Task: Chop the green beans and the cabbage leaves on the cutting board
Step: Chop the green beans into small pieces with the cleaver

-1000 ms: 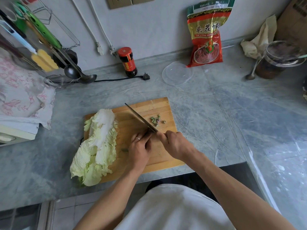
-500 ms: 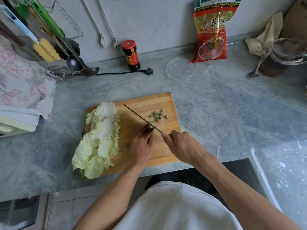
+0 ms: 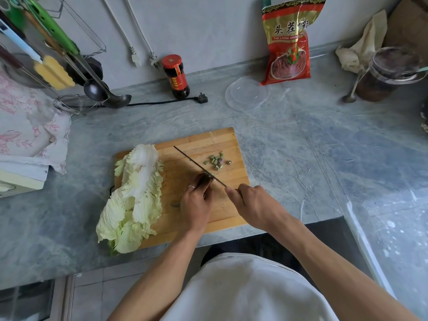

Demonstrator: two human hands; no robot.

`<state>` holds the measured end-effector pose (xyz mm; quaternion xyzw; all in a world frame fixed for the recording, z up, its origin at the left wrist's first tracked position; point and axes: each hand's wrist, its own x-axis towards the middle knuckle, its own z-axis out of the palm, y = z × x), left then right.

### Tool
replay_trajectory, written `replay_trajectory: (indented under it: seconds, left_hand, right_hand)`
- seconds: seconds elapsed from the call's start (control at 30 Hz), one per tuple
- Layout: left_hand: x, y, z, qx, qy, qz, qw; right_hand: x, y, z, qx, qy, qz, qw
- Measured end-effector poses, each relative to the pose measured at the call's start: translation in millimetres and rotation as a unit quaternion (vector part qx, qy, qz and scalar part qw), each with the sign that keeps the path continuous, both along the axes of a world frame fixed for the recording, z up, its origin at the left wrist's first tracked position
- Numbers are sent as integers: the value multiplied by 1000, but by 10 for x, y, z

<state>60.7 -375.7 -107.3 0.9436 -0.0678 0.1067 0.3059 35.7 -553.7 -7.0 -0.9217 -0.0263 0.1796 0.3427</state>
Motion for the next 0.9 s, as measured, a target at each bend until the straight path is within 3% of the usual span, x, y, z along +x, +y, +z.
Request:
replay_trajectory:
  seconds: [0.43,0.9]
  left_hand:
    - [3,46,-49,23,-2,-8,1000]
    - [-21,40,-33,-21,-8,-5,1000]
  right_hand:
    - [54,5,-5,-5,24,8,1000]
    - [102,105,-210,-8,9,6,1000]
